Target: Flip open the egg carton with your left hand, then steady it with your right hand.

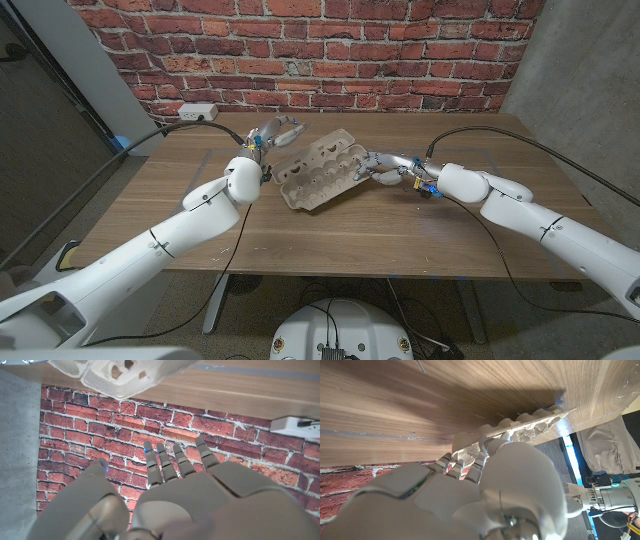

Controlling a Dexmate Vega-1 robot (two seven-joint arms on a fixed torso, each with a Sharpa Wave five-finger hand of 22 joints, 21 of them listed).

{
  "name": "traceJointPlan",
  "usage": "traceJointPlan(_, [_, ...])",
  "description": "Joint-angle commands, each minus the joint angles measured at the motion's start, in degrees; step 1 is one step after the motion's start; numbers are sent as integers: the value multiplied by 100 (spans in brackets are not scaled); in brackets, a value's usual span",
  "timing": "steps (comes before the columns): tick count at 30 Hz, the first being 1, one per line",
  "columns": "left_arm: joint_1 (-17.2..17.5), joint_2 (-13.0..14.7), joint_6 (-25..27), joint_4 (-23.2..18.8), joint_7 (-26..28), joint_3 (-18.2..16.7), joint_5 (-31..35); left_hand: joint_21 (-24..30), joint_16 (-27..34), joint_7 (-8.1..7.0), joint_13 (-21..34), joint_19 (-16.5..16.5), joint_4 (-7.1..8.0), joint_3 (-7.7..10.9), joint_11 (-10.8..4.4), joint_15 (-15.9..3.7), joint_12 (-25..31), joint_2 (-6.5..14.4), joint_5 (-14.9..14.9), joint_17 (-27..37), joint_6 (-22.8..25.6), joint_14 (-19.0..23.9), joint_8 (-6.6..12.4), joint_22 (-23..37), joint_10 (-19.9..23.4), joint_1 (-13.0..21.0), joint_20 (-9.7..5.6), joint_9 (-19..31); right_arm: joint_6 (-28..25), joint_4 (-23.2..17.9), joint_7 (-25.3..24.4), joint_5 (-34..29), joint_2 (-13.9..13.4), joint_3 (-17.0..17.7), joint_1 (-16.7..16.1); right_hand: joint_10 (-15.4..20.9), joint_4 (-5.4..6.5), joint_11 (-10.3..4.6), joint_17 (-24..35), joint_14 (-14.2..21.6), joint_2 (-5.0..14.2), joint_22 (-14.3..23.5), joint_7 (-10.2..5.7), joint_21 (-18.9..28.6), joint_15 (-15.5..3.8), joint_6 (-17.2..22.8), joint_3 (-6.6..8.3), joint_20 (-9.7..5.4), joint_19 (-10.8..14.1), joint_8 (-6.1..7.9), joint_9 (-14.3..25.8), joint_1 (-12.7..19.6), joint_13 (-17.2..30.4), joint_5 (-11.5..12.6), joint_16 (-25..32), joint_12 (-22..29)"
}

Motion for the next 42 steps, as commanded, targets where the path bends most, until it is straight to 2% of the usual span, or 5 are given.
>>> traceJointPlan(1, [172,311,-211,-30,-64,25,850,-13,-12,10,0,-66,-2,-25,-6,-30,-31,14,-1,-6,93,-39,54,3,-50,-35,15,16,22,53,91,-38,59,-59,78,45,5,1,24,-13,-7,-2,2,41,-931,40,-24,-283,19,47,31,73,23,-28,39,21])
traceJointPlan(27, [1013,10,-2177,1010,1366,-815,1035,-13,80,-24,-31,66,-54,25,-38,-130,-225,142,14,-170,17,-124,-12,1,-184,-33,-63,-1,-987,-367,-174,3,301,-76,-50,45,-8,1,30,14,-22,-1,7,51,-927,25,-52,-255,47,81,101,92,21,-38,35,-6])
traceJointPlan(34, [1045,-84,-2478,1291,1423,-900,992,-8,99,-15,-36,106,-73,39,-37,-145,-250,165,14,-209,-101,-102,-63,1,-166,-20,-89,-1,-1035,-372,-301,119,382,-100,-91,74,-49,3,30,222,-51,-10,13,122,-824,-107,-128,-109,245,80,182,101,24,-59,91,-27])
traceJointPlan(38, [1021,-169,-2657,1460,1357,-897,888,-4,100,-41,-39,138,-87,46,-35,-175,-283,176,13,-240,-186,-111,-98,0,-187,-11,-106,3,-924,-277,-400,449,427,20,-163,175,-139,17,27,744,-135,-36,9,262,-569,-779,-534,22,718,-176,280,-46,41,-164,194,-50])
traceJointPlan(42, [994,-291,-2591,1503,1351,-828,953,-9,97,-38,-42,145,-98,51,-28,-178,-313,184,12,-266,-226,-127,-113,0,-214,-5,-101,6,-852,-157,-446,723,400,137,-203,334,64,137,38,1037,-180,-52,2,328,-305,-943,-973,130,1031,-423,185,-509,23,-292,215,-7])
